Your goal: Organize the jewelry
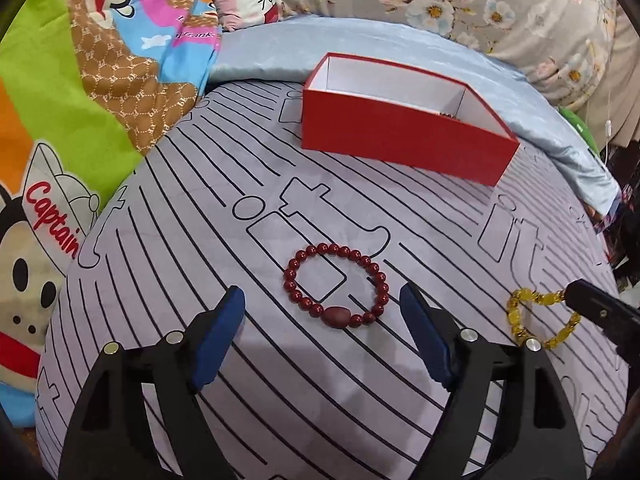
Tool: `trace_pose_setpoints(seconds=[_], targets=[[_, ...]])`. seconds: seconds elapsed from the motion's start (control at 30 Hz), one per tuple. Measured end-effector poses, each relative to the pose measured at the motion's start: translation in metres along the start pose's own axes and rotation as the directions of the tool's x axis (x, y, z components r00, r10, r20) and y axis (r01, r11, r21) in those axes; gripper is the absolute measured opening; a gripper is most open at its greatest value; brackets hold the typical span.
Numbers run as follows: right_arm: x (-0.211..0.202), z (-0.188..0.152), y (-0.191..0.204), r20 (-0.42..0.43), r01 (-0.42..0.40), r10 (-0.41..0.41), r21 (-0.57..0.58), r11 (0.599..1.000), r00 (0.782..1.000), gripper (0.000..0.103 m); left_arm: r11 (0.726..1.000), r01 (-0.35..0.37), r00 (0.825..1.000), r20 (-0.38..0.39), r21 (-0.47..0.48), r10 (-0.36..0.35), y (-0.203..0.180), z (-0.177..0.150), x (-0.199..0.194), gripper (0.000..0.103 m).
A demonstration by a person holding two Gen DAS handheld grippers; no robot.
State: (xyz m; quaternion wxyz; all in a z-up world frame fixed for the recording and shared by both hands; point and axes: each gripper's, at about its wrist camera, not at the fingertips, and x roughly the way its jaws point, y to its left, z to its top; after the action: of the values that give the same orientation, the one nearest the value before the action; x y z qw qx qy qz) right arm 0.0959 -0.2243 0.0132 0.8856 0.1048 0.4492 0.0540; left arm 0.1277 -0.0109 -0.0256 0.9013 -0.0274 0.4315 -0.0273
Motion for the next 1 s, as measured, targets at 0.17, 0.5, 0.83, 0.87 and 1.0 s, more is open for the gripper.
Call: trace_pose_setpoints(seconds=[0.17, 0.5, 0.83, 0.87, 1.0], targets=[[0.004, 0.000, 0.001, -0.006, -0.001, 0.001, -0.002, 1.000, 1.000, 0.010, 1.000, 0.000, 0.999, -0.037, 0.030, 0.002, -0.008, -0.005, 0.022, 0.076], [0.012, 0.001, 0.002, -0.020, -0.005, 0.005, 0.001, 1.000, 1.000, 0.010, 0.999, -0.017, 1.000, -0.006, 0.040, 0.017, -0.010, 0.006, 0.031, 0.016], [0.009, 0.008, 0.007, 0.000, -0.021, 0.021, -0.012, 1.000, 1.000, 0.010, 0.998, 0.059, 0.998, 0.002, 0.018, -0.060, -0.005, 0.017, 0.011, 0.007], [0.008, 0.009, 0.008, 0.004, -0.022, 0.022, -0.014, 1.000, 1.000, 0.010, 0.998, 0.061, 0.998, 0.007, 0.019, -0.061, -0.006, 0.018, 0.008, 0.007], [0.005, 0.010, 0.008, 0.008, -0.025, 0.025, -0.009, 1.000, 1.000, 0.010, 0.997, 0.075, 0.997, 0.008, 0.015, -0.075, -0.006, 0.020, 0.003, 0.007]])
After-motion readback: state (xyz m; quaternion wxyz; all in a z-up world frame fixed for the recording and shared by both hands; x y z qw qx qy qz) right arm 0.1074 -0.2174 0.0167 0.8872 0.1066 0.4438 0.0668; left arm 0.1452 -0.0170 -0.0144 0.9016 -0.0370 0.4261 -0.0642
